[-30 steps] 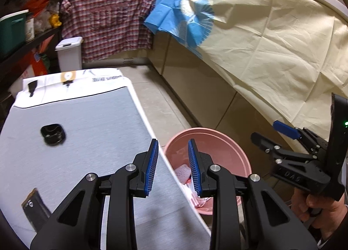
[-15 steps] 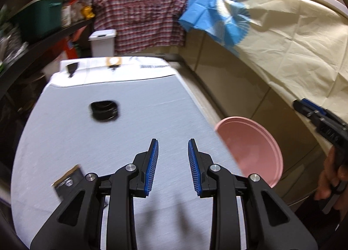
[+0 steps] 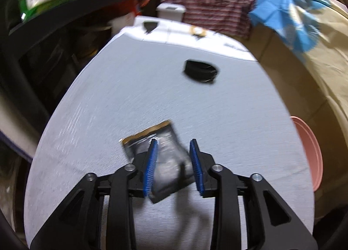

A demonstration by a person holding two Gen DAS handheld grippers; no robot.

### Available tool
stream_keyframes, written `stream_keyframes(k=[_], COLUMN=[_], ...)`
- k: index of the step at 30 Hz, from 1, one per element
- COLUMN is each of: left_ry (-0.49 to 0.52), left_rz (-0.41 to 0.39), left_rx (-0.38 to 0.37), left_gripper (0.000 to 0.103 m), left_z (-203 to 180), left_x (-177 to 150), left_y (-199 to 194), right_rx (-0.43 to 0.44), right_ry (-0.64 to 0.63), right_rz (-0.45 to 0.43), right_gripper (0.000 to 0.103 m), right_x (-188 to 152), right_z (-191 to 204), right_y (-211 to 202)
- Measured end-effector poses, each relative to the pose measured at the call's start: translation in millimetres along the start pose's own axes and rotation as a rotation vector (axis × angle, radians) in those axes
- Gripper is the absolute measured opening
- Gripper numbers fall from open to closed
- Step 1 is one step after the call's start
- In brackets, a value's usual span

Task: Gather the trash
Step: 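Move both open tools back over the black sachet and black band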

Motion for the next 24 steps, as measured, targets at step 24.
stream_keyframes(k=[24], left_ry=[0.019], left_rz=[0.081], left_rx=[0.143], left_gripper=[0.04], left_z=[-9.5], left_x=[-6.0], left_y=[21.7], right_rx=[0.028], right_ry=[-0.048], right_rz=[0.042], right_gripper=[0.049], right_x=[-12.0], right_z=[15.0], right_y=[12.8])
Point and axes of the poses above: each gripper's, at about its wrist camera, not at the fingertips, and y roughly the way its jaws point, z to its left, x to its top, the point moved 9 cm from there along y, roughly the way its jaws point, and after that the axes turned 14 degrees about y, right-handed, at the moved point
